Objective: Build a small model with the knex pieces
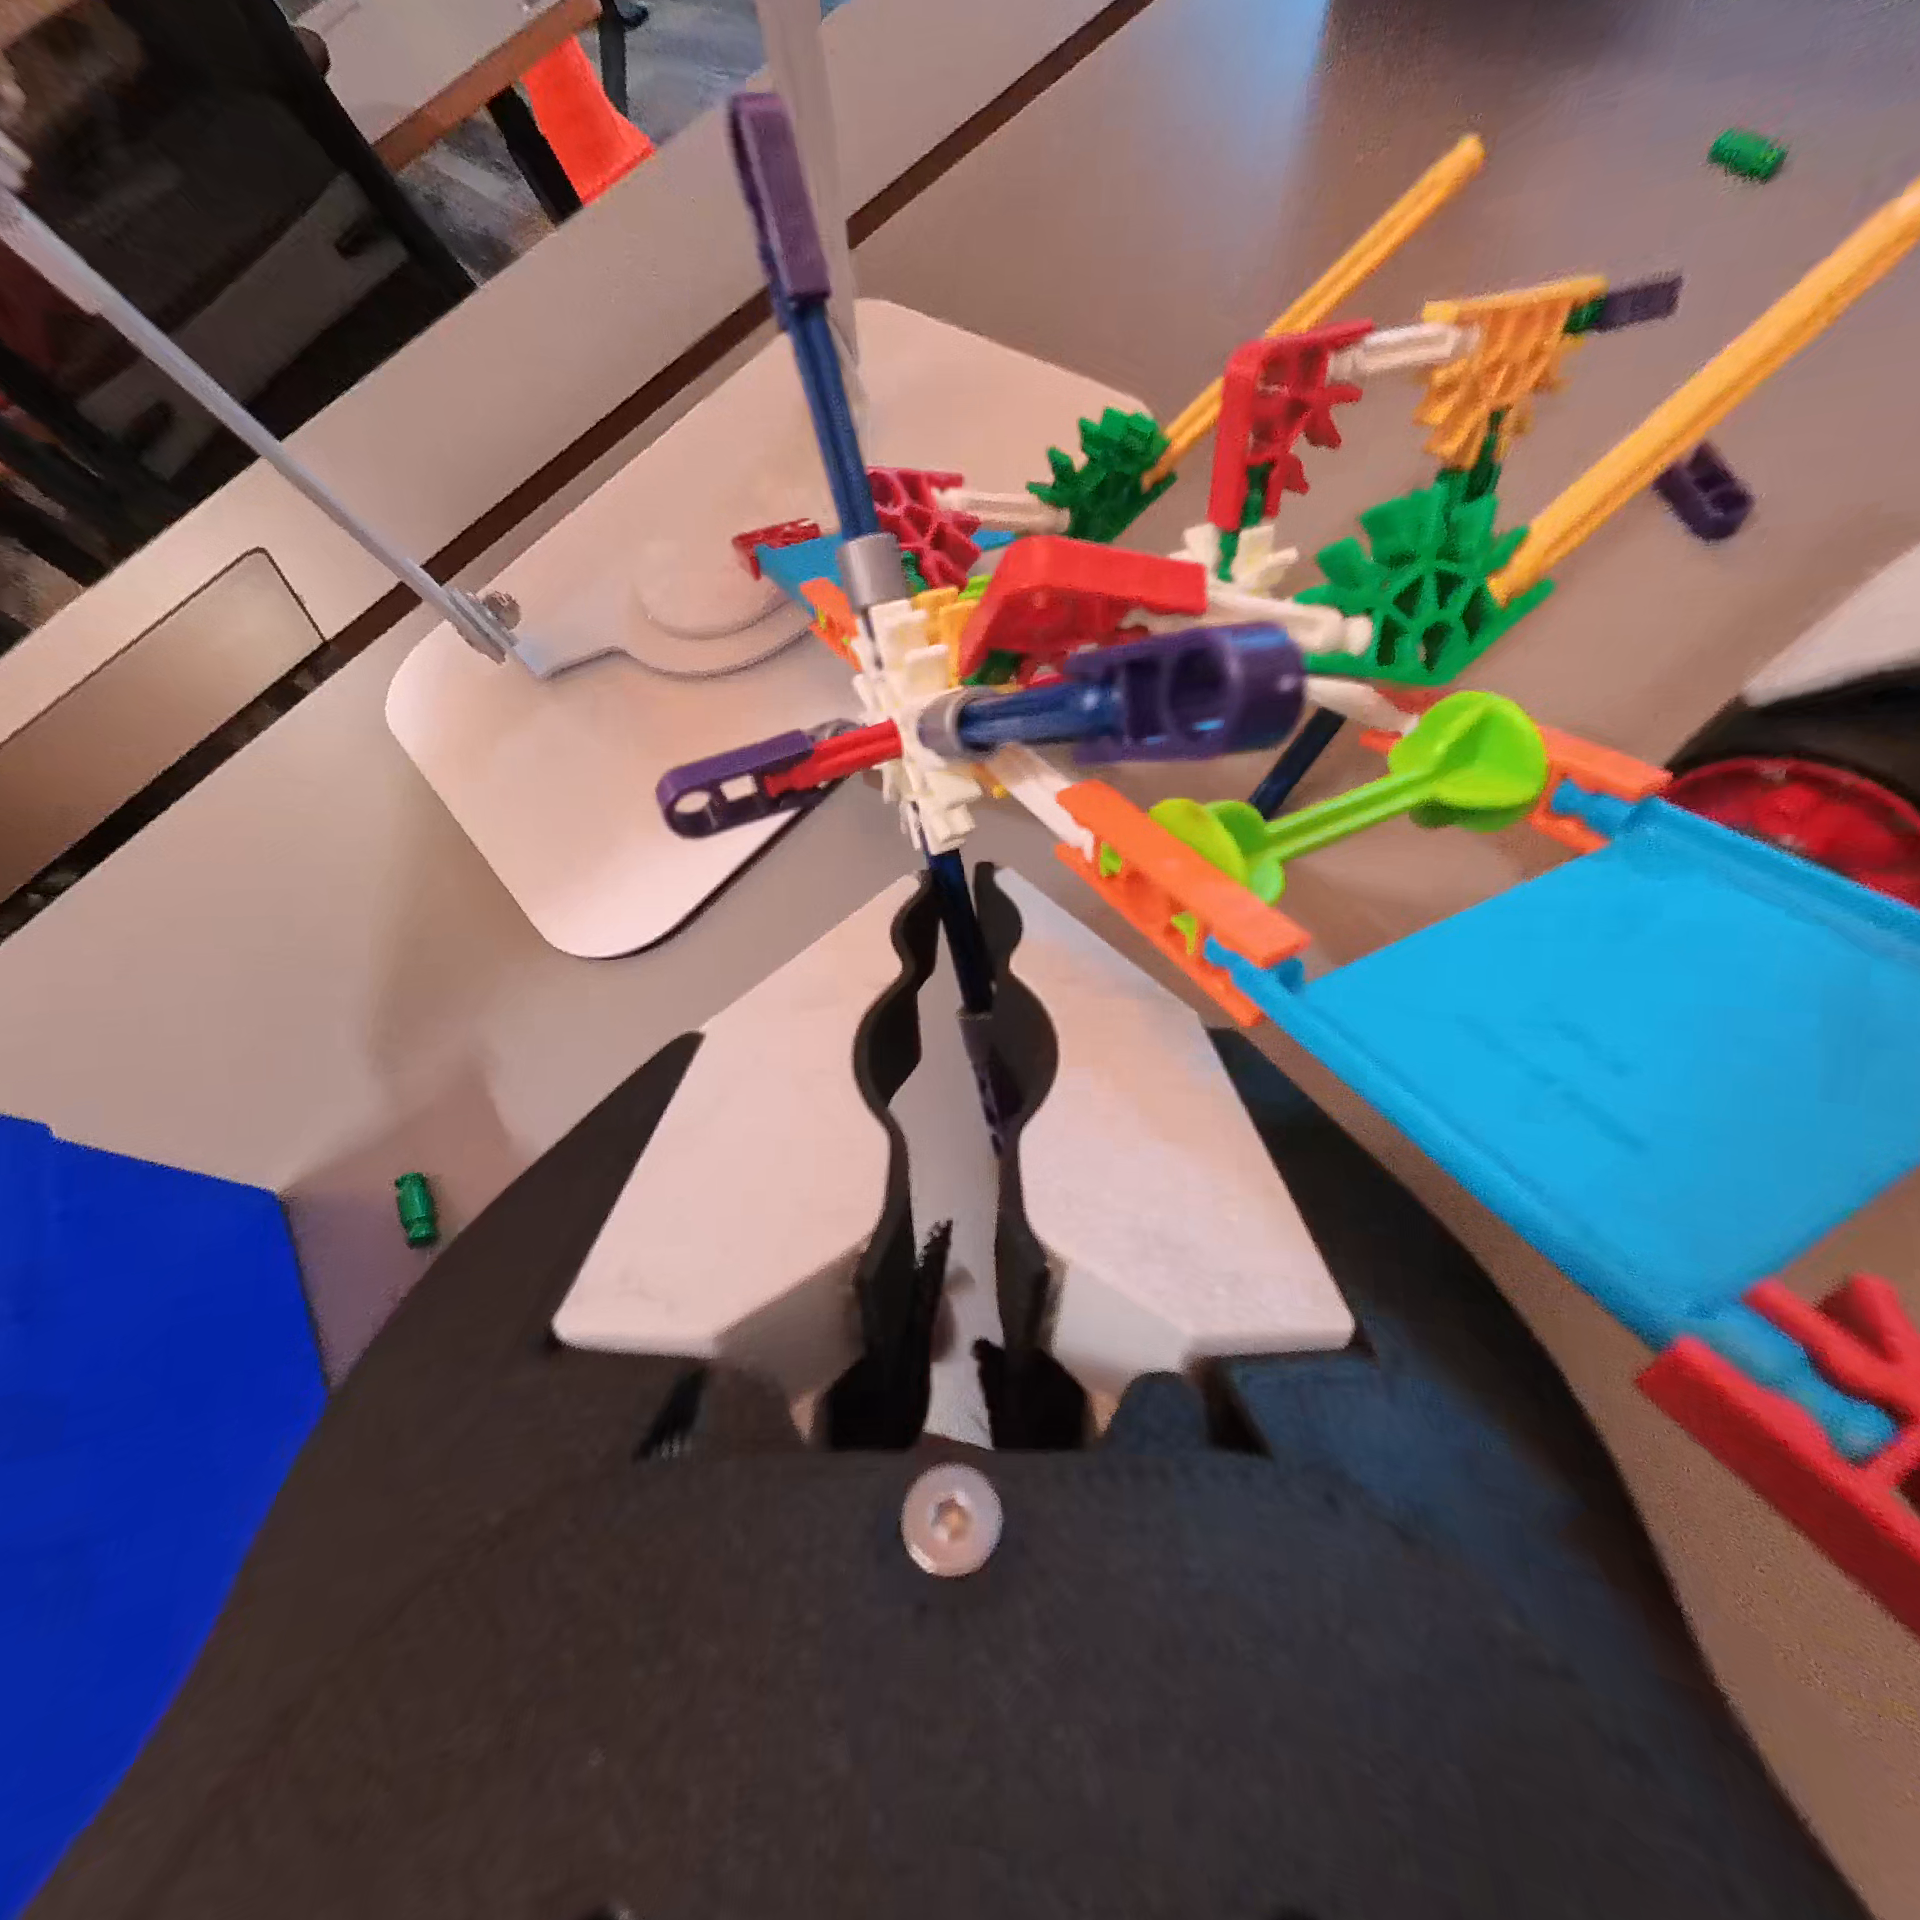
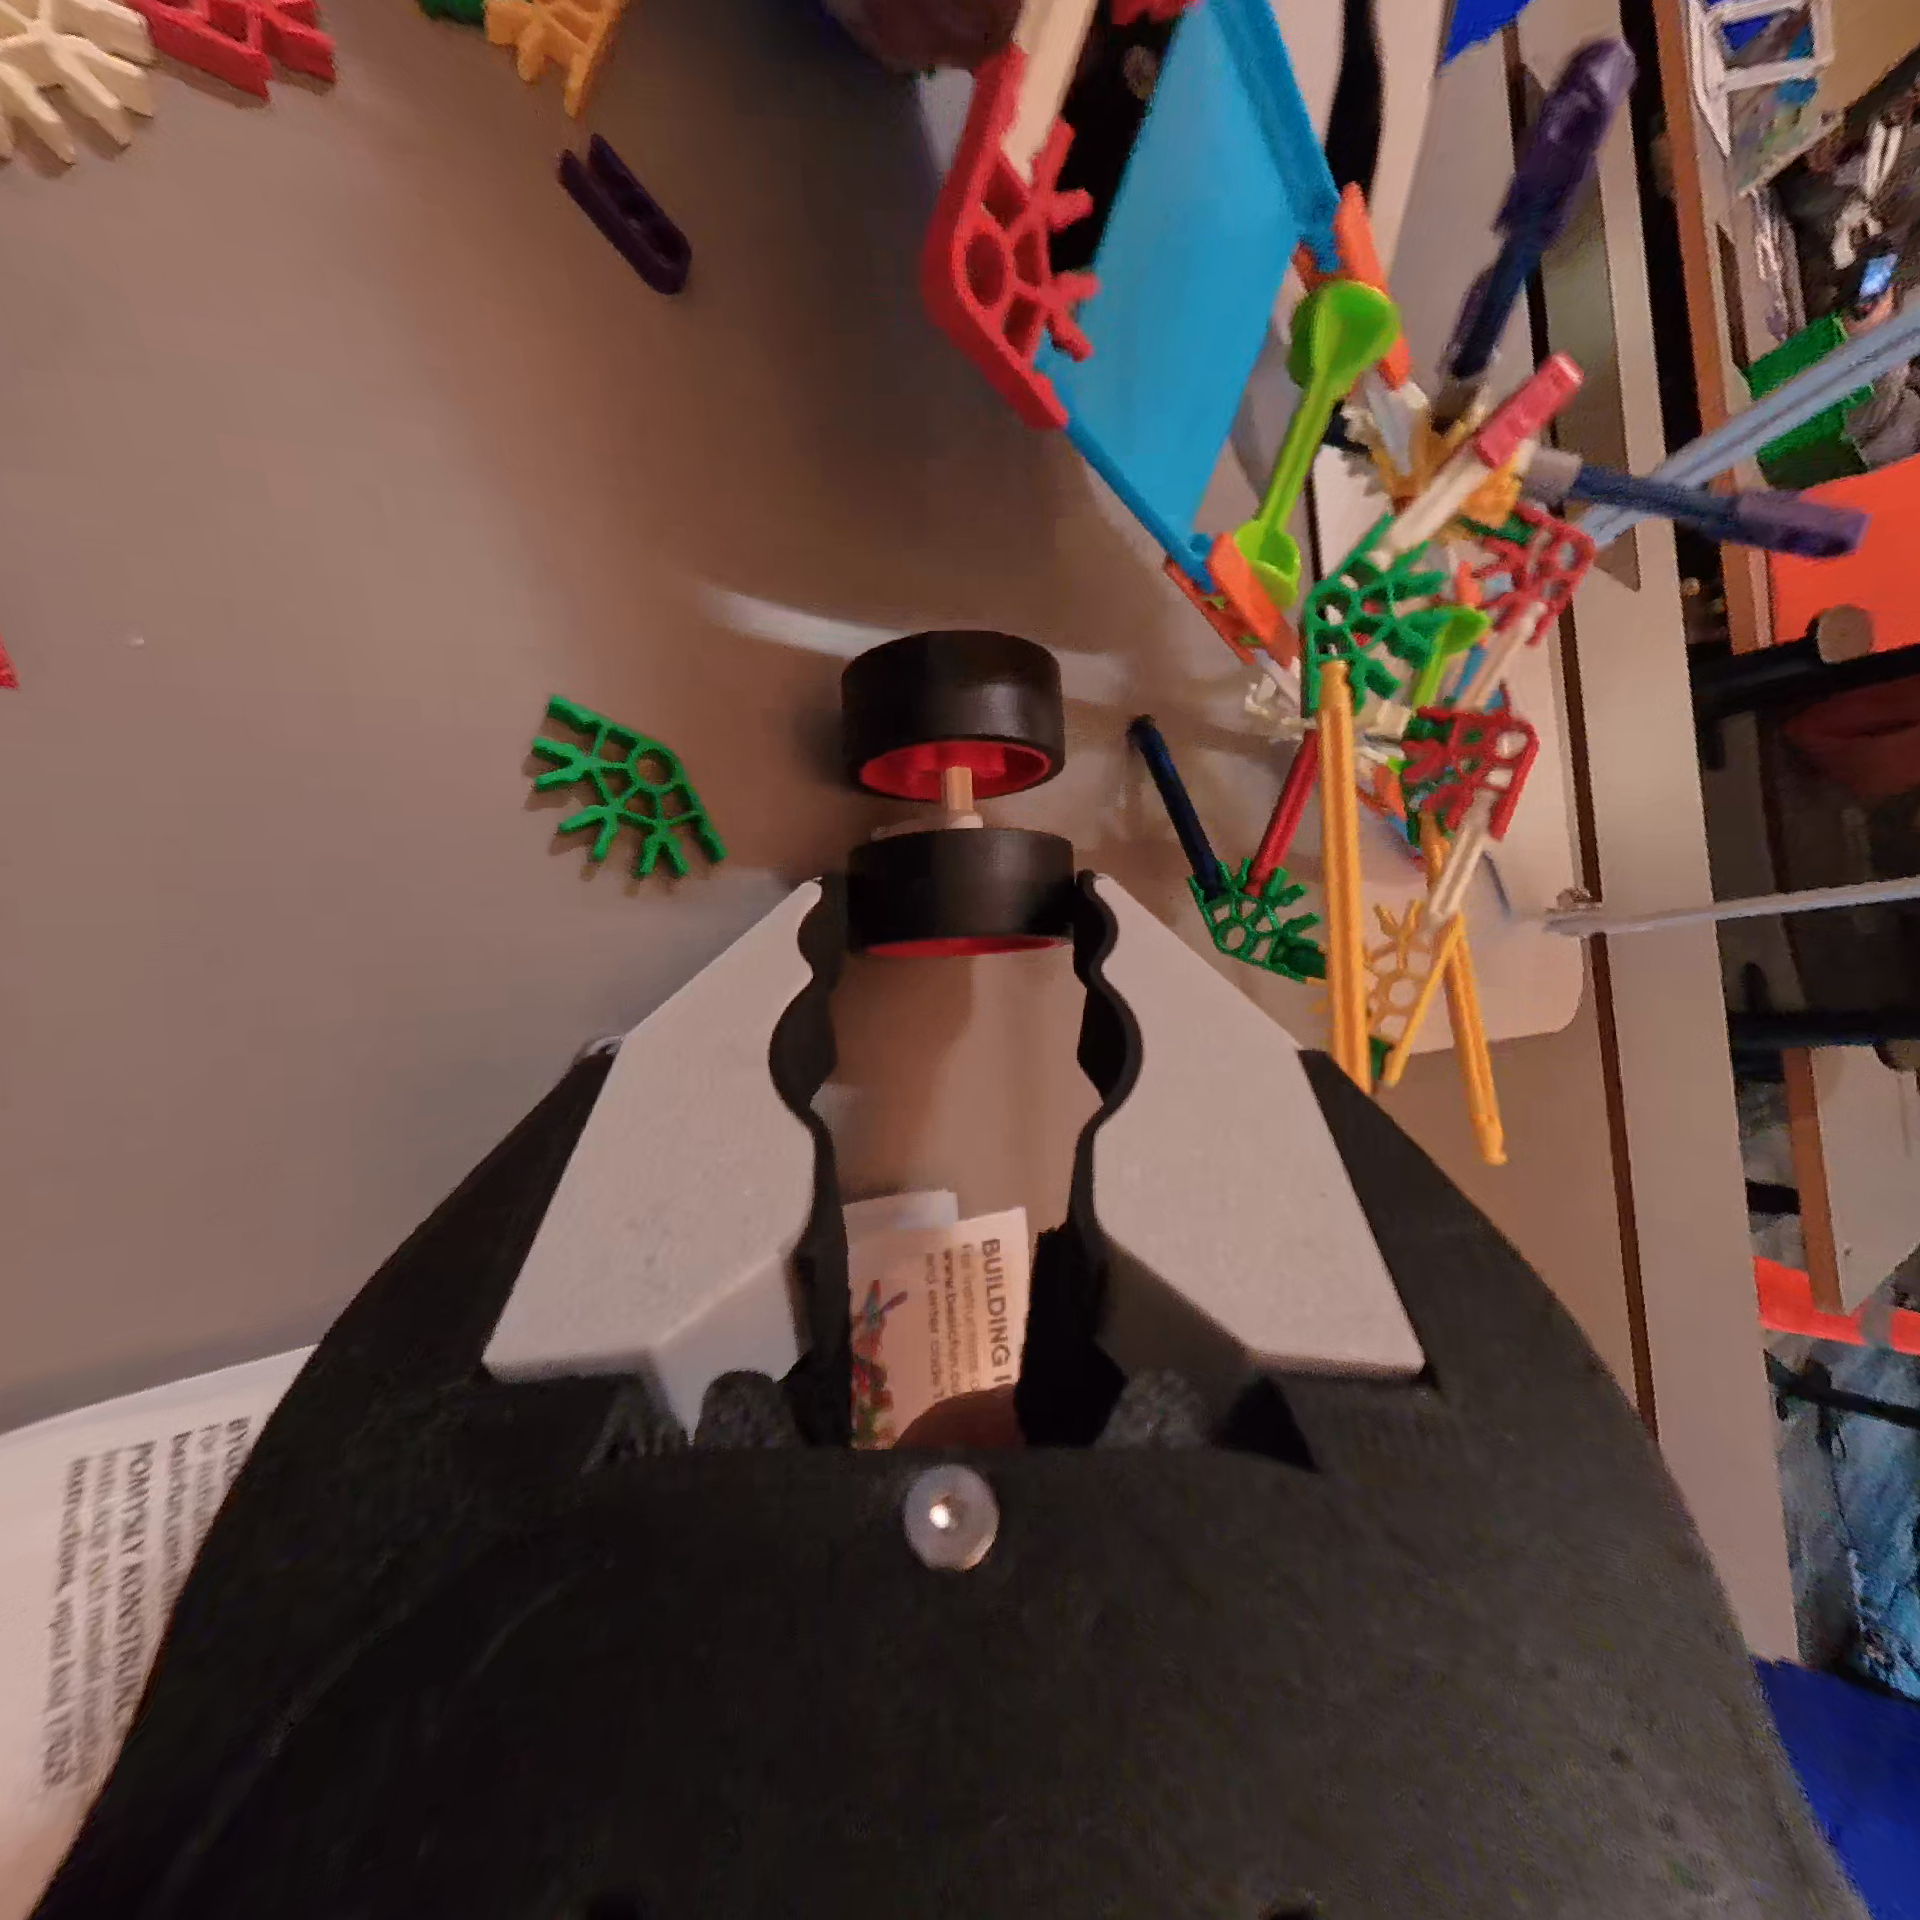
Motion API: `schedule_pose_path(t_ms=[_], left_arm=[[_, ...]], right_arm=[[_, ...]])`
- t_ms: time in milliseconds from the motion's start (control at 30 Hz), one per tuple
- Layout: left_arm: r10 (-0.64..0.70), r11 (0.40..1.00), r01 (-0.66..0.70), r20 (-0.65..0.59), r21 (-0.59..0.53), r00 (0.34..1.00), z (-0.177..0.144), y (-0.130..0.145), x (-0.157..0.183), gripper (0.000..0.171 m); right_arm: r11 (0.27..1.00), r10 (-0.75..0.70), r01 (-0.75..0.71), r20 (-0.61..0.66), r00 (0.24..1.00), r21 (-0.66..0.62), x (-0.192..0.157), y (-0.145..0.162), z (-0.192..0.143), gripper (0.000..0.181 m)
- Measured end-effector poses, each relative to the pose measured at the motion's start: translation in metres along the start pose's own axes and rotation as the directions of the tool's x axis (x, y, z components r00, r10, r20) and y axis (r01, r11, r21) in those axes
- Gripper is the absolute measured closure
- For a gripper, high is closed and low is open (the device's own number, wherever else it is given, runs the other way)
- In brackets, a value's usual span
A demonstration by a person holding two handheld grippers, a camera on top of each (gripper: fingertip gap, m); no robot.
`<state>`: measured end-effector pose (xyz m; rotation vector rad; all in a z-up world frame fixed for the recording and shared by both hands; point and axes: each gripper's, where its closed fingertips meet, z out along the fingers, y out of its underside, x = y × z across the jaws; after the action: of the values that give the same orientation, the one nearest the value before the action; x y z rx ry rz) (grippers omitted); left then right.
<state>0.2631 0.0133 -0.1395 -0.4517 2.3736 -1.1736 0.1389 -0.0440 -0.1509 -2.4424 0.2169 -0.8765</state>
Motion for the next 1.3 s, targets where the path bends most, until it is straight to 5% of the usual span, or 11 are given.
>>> schedule_pose_path(t_ms=[167,433,667,900,1100,1200,1300], left_arm=[[-0.015,0.999,0.016,-0.012,0.041,1.0,-0.002,-0.01,0.003,0.17],[-0.042,0.997,0.046,-0.062,0.058,0.997,-0.002,-0.018,0.008,0.171],[-0.047,0.997,0.052,-0.074,0.062,0.996,0.0,-0.02,0.009,0.17],[-0.08,0.995,0.085,-0.094,0.052,0.992,0.003,-0.017,0.007,0.17],[-0.127,0.991,0.131,-0.103,0.03,0.987,0.007,-0.012,0.004,0.169],[-0.179,0.983,0.184,-0.139,0.026,0.974,0.008,-0.012,0.004,0.171],[-0.224,0.973,0.231,-0.164,0.025,0.961,0.011,-0.015,0.004,0.17]], right_arm=[[0.99,0.084,-0.087,0.028,0.996,0.115,0.004,-0.016,-0.018,0.135],[0.952,0.306,-0.301,-0.12,0.945,0.06,0.059,0.018,-0.021,0.14],[0.905,0.424,-0.424,-0.005,0.905,-0.015,0.06,0.031,0.007,0.139],[0.713,0.66,-0.698,0.273,0.7,0.063,0.074,0.026,-0.003,0.146],[0.719,0.657,-0.682,0.19,0.73,0.135,0.102,0.022,-0.016,0.151],[0.791,0.592,-0.609,0.183,0.785,0.054,0.08,0.015,-0.035,0.159],[0.787,0.595,-0.616,0.324,0.735,-0.048,0.032,0.01,-0.036,0.16]])
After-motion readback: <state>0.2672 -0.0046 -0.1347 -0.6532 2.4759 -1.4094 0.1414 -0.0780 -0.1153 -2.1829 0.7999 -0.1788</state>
